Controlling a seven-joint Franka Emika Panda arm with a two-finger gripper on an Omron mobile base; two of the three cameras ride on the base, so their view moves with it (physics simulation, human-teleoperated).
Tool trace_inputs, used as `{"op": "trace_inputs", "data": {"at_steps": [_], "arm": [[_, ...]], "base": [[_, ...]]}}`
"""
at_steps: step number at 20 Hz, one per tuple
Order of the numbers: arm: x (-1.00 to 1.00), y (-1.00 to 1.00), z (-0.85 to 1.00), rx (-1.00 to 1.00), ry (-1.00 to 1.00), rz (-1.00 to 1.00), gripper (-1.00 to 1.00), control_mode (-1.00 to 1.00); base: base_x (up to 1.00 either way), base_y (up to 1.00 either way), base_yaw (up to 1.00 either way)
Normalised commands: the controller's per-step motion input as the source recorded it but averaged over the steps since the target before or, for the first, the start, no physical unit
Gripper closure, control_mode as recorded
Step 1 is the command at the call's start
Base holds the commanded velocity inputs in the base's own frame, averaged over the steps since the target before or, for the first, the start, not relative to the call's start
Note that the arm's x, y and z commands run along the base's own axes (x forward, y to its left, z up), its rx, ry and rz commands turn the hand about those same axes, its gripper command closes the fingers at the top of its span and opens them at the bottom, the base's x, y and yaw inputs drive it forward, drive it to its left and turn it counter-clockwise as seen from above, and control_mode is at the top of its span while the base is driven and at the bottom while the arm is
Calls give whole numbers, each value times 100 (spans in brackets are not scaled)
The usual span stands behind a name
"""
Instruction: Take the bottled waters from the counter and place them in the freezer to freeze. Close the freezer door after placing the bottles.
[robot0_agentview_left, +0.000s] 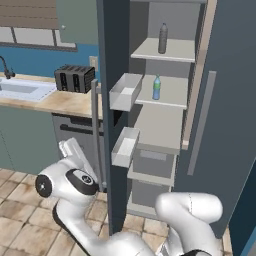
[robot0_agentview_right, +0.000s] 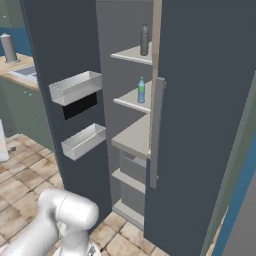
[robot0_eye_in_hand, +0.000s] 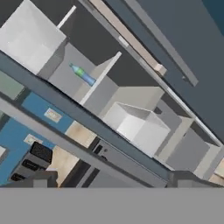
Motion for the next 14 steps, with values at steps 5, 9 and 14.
{"op": "trace_inputs", "data": {"at_steps": [5, 9, 14], "arm": [[57, 29, -20, -3, 20, -31, -100, -100], [49, 26, -30, -1, 19, -20, -100, -100], [26, 8, -40, -2, 13, -12, -100, -100]], "base": [[0, 0, 0], [0, 0, 0], [0, 0, 0]]}}
